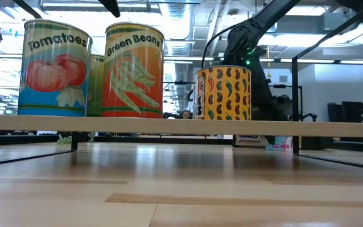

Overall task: Pick and place cans onto a shelf
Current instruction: Put the canned salmon on the shelf

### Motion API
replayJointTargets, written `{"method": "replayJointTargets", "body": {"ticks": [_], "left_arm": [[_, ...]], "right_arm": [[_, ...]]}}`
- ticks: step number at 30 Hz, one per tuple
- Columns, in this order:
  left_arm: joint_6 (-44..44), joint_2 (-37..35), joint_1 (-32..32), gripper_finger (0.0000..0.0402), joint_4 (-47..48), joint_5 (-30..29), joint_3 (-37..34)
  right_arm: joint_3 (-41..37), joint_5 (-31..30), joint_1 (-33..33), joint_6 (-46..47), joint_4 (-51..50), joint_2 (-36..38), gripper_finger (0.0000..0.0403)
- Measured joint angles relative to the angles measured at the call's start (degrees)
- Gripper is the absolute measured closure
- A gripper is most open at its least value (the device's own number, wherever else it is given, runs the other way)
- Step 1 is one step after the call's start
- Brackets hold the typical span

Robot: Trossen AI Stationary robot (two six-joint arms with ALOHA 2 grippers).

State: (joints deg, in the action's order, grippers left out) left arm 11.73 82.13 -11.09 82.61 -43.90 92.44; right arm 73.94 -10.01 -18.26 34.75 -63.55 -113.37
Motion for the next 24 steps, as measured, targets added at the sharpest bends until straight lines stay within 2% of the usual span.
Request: {"method": "replayJointTargets", "body": {"ticks": [2, 4, 13, 19, 24], "left_arm": [[0.0, 0.0, 0.0, 0.0345, 0.0, 0.0, 0.0], [0.0, 0.0, 0.0, 0.0345, 0.0, 0.0, 0.0], [0.5, 0.0, 0.0, 0.0345, 0.0, 0.0, 0.0], [0.6, 0.0, 0.0, 0.0345, 0.0, 0.0, 0.0], [1.0, 0.0, 0.0, 0.0345, 0.0, 0.0, 0.0]], "right_arm": [[-0.2, -0.7, 0.5, -0.2, 0.4, 1.5, 0.0367], [-0.3, -0.9, 1.1, -1.0, 1.2, 3.5, 0.0389], [-0.2, -2.5, 6.3, -2.3, 0.6, 17.0, 0.0398], [-0.1, -2.8, 15.0, -3.6, 3.0, 24.7, 0.0399], [-0.1, -2.2, 22.8, -8.9, 8.4, 26.1, 0.0399]]}}
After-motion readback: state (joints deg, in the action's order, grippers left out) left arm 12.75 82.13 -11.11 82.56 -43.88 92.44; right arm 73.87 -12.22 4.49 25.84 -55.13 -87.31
